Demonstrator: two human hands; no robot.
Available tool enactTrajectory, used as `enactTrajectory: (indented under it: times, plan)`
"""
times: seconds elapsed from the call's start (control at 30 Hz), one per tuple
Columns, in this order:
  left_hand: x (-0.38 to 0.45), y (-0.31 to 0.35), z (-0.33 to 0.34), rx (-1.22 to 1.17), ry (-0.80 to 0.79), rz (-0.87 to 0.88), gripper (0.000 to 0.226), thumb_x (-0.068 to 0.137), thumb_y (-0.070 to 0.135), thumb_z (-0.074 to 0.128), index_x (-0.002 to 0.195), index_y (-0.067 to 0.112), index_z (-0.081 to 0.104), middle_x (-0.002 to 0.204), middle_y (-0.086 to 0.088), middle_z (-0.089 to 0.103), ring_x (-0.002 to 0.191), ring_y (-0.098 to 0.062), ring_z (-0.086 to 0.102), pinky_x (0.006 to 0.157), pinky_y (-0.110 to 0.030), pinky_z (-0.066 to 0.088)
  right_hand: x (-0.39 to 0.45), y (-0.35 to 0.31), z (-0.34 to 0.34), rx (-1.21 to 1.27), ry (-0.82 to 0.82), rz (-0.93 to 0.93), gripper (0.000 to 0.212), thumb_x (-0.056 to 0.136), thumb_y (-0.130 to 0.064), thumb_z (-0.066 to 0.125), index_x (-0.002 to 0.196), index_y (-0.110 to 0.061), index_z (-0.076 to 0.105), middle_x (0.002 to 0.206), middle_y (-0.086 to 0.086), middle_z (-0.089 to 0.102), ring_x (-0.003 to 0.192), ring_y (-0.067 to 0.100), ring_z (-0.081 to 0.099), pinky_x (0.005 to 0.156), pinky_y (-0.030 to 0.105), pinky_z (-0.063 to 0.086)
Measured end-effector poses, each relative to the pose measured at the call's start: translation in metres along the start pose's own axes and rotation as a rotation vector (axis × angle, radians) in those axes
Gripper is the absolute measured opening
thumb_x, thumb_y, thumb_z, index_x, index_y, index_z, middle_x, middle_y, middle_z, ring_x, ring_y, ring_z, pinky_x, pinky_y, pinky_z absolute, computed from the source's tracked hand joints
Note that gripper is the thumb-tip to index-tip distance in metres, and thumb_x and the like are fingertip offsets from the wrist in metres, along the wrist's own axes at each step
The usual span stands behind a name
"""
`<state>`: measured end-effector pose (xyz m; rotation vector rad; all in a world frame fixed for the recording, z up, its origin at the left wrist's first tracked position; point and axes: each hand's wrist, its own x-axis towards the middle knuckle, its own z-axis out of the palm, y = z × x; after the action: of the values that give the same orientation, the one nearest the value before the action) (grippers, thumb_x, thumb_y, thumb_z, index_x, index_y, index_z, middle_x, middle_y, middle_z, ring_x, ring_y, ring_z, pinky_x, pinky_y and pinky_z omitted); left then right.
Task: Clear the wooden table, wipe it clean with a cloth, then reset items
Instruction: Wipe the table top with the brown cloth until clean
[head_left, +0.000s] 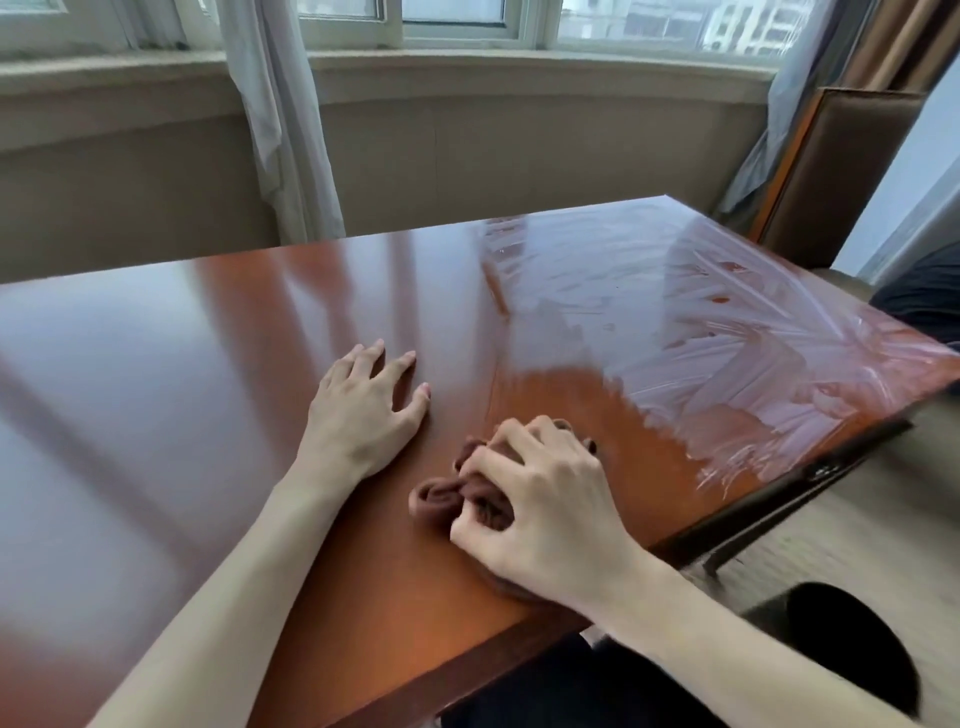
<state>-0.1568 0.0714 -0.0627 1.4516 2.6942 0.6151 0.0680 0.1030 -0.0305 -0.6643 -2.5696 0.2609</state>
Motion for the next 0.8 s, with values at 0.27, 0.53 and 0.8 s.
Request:
enactTrajectory:
  times: [0.27, 0.53, 0.8]
  plan:
    - [-0.001, 0.0, -0.001, -0.003, -0.005, -0.005, 0.058, 0.098, 0.058, 0.043, 0.152, 0.036, 0.042, 0.164, -0.004, 0.029, 0.152, -0.023, 0.02, 0.124, -0.038, 0.015, 0.125, 0.051, 0.021, -0.147, -0.002, 0.273, 0.036, 0.081, -0.058, 0.058, 0.097, -0.029, 0.073, 0.104, 0.002, 0.068, 0.107, 0.032, 0.06, 0.085, 0.04, 0.047]
    - [0.001, -0.001, 0.001, 0.004, 0.008, -0.004, 0.057, 0.098, 0.058, 0.044, 0.151, 0.036, 0.044, 0.163, -0.004, 0.03, 0.152, -0.023, 0.02, 0.123, -0.038, 0.015, -0.015, -0.014, -0.003, 0.043, 0.018, 0.003, 0.024, 0.076, -0.049, 0.062, 0.088, -0.032, 0.073, 0.09, -0.011, 0.062, 0.089, 0.018, 0.056, 0.08, 0.031, 0.049]
    - [0.005, 0.003, -0.013, 0.069, -0.092, 0.021, 0.056, 0.098, 0.055, 0.043, 0.151, 0.035, 0.042, 0.161, -0.007, 0.033, 0.148, -0.029, 0.026, 0.119, -0.043, 0.023, 0.077, -0.009, 0.028, -0.157, 0.104, 0.274, 0.03, 0.078, -0.05, 0.059, 0.084, -0.023, 0.069, 0.092, 0.003, 0.064, 0.093, 0.035, 0.059, 0.08, 0.041, 0.046]
